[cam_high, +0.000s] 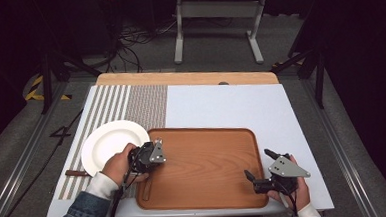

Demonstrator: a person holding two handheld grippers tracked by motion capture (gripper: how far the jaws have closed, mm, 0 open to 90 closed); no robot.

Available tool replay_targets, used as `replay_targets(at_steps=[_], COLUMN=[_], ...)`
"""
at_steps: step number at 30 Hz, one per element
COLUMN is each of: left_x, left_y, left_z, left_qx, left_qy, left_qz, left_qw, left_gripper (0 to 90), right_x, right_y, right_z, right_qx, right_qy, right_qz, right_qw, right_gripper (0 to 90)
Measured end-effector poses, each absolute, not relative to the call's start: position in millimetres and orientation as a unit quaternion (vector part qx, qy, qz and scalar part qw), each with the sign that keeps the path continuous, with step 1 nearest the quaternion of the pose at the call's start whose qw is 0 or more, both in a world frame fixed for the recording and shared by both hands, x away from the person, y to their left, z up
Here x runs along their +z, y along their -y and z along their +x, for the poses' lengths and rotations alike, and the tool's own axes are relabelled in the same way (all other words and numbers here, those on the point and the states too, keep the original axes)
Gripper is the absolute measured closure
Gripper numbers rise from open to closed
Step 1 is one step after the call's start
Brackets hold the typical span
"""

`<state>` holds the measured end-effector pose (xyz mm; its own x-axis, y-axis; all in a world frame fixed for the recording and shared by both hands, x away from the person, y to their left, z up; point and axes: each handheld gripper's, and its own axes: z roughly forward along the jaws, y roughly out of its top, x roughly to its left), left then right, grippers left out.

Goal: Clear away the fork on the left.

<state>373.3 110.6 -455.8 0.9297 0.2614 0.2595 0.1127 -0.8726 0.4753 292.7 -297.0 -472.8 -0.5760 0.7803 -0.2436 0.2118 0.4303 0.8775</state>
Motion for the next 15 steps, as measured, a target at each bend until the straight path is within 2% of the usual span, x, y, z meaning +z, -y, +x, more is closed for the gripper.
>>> replay_targets(at_steps=[5, 6, 8, 15], left_x=[-455.5, -455.5, -450.1, -444.4], left_y=[-112.3, -112.3, -112.8, -112.3], left_z=[372.0, 372.0, 367.7, 363.2], left_qx=[0.174, 0.174, 0.200, 0.217], left_qy=[-0.098, -0.098, -0.095, -0.080], left_qz=[0.951, 0.951, 0.936, 0.921], left_qw=[0.237, 0.237, 0.273, 0.314], left_gripper=[87.1, 89.1, 89.8, 89.5], right_x=[-472.7, -472.7, -472.8, -472.5], right_y=[296.9, 296.9, 296.7, 296.9], right_z=[292.6, 292.6, 292.6, 292.4], right_qx=[0.428, 0.428, 0.429, 0.431], right_qy=[-0.777, -0.777, -0.777, -0.776], right_qz=[0.319, 0.319, 0.318, 0.318], right_qw=[0.333, 0.333, 0.333, 0.331], right_gripper=[5.6, 5.6, 5.6, 5.6])
